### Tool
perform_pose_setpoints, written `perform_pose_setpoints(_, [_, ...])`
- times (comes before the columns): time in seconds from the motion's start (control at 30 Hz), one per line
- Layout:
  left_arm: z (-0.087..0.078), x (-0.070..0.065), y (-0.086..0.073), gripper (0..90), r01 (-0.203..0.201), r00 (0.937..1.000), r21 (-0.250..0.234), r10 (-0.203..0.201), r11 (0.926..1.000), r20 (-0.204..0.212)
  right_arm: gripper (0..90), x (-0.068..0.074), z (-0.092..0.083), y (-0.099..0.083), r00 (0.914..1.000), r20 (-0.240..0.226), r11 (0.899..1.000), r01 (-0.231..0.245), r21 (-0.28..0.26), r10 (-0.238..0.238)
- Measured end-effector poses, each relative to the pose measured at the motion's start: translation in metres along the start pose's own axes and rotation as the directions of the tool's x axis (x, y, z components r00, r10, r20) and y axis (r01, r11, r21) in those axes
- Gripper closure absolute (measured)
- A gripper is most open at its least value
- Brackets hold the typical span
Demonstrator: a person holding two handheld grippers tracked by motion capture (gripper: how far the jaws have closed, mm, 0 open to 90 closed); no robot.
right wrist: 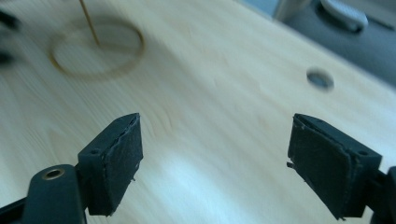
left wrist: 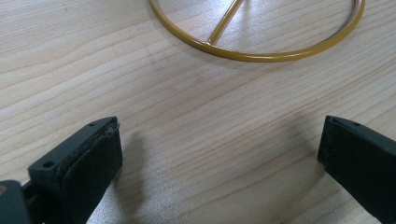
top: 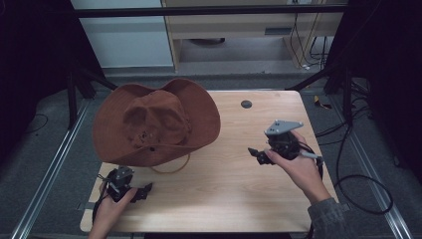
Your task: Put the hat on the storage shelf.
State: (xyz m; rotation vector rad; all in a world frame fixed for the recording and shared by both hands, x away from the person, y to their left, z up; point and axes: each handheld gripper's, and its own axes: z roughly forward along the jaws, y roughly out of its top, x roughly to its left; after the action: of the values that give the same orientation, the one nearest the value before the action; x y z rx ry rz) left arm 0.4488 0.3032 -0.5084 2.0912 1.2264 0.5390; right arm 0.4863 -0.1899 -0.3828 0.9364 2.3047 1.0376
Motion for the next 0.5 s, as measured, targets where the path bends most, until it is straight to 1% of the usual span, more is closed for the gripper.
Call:
perform_pose_setpoints(0.07, [0.000,0.001,0.000,0.0,-0.009,1.0000,0.006,0.009,0.9999,0.003,19.0,0.000,0.007,-0.018,0.9990,-0.014,0.999,-0.042,0.014,0.042])
perform_pose_setpoints(0.13, [0.000,0.001,0.000,0.0,0.003,1.0000,0.000,-0.003,1.0000,0.009,18.3,0.000,0.014,-0.036,0.9967,-0.019,0.997,-0.078,0.029,0.079])
perform_pose_setpoints(0.2, [0.000,0.002,0.000,0.0,0.001,1.0000,0.001,-0.001,1.0000,0.009,16.3,0.000,0.024,-0.052,0.9936,-0.010,0.993,-0.112,0.047,0.112])
perform_pose_setpoints(0.23, [0.001,0.002,0.000,0.0,0.000,1.0000,0.001,0.000,1.0000,0.010,16.3,0.000,0.024,-0.052,0.9936,-0.010,0.993,-0.112,0.047,0.112])
perform_pose_setpoints(0.27, [0.001,0.002,0.001,0.0,-0.003,1.0000,0.001,0.003,1.0000,0.008,15.2,0.000,0.033,-0.067,0.9898,0.004,0.987,-0.142,0.068,0.143])
perform_pose_setpoints(0.33, [0.001,0.002,0.001,0.0,-0.002,0.9999,0.001,0.002,1.0000,0.010,13.1,0.000,0.040,-0.078,0.9823,0.005,0.979,-0.187,0.076,0.187])
perform_pose_setpoints(0.37, [0.001,0.002,0.001,0.0,-0.003,0.9999,0.001,0.003,1.0000,0.010,12.5,0.000,0.043,-0.082,0.9813,0.011,0.978,-0.192,0.079,0.192])
perform_pose_setpoints(0.43, [0.001,0.002,0.001,0.0,-0.003,0.9999,0.001,0.003,1.0000,0.010,12.4,0.001,0.051,-0.091,0.9758,0.031,0.970,-0.219,0.102,0.217])
perform_pose_setpoints(0.5, [0.001,0.002,0.001,0.0,-0.003,0.9999,0.001,0.003,1.0000,0.010,12.3,0.003,0.057,-0.098,0.9756,0.058,0.967,-0.218,0.129,0.212])
